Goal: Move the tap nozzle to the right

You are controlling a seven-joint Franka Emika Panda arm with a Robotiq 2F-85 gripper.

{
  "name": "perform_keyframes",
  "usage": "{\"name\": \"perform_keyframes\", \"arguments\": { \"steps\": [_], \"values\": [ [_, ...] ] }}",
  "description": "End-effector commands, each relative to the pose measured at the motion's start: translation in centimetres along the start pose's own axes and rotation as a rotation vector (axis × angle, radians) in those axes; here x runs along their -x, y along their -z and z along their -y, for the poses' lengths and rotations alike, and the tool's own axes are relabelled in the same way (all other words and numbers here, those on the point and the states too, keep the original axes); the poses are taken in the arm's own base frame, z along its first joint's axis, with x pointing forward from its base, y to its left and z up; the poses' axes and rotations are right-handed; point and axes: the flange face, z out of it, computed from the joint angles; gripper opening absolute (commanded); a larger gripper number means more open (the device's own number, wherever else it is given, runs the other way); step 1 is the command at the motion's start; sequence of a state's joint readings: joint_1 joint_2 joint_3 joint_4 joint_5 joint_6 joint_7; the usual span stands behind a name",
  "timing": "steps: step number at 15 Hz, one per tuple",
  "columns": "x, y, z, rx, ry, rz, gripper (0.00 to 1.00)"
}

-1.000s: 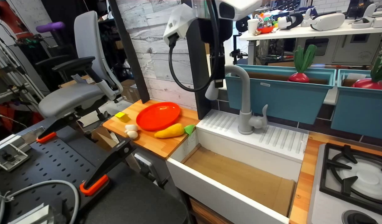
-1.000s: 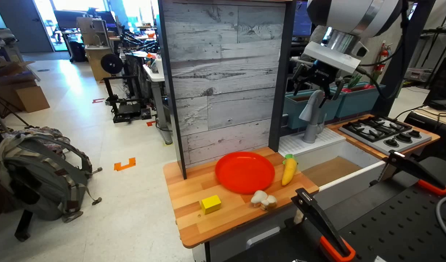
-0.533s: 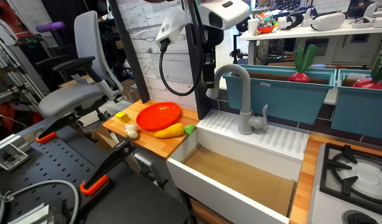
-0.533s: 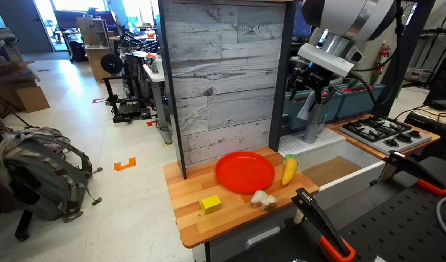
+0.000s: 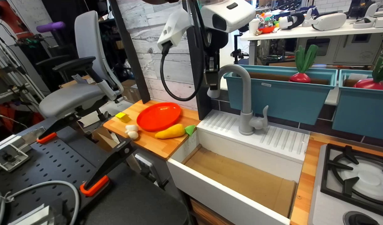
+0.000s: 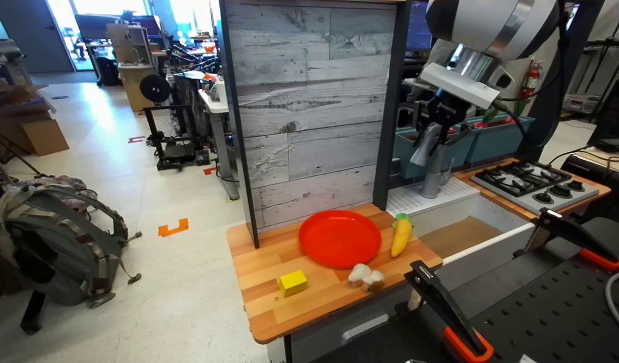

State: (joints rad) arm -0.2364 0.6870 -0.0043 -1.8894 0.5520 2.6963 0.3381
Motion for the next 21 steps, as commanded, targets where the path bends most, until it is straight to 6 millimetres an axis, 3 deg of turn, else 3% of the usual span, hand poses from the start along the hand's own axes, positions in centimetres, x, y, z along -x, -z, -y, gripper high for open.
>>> {"name": "perform_keyframes", "arguments": {
  "steps": [1,3,4,6,12,16,21],
  "values": [
    [-0.4,1.0,-0.1,-0.015,-0.012,-0.049,0.75],
    [-0.6,1.1,-0.1,-0.019,-0.014,-0.062,0.88],
    [-0.7,1.2,-0.1,-0.019,-0.009,-0.070,0.46],
    [-0.7,1.2,-0.2,-0.018,-0.004,-0.080,0.49],
    [-0.6,1.2,-0.4,-0.005,0.004,-0.074,0.05],
    [-0.5,1.2,-1.3,0.056,0.072,-0.078,0.07],
    [-1.4,2.9,-2.1,0.140,0.209,-0.080,0.07]
  ]
}}
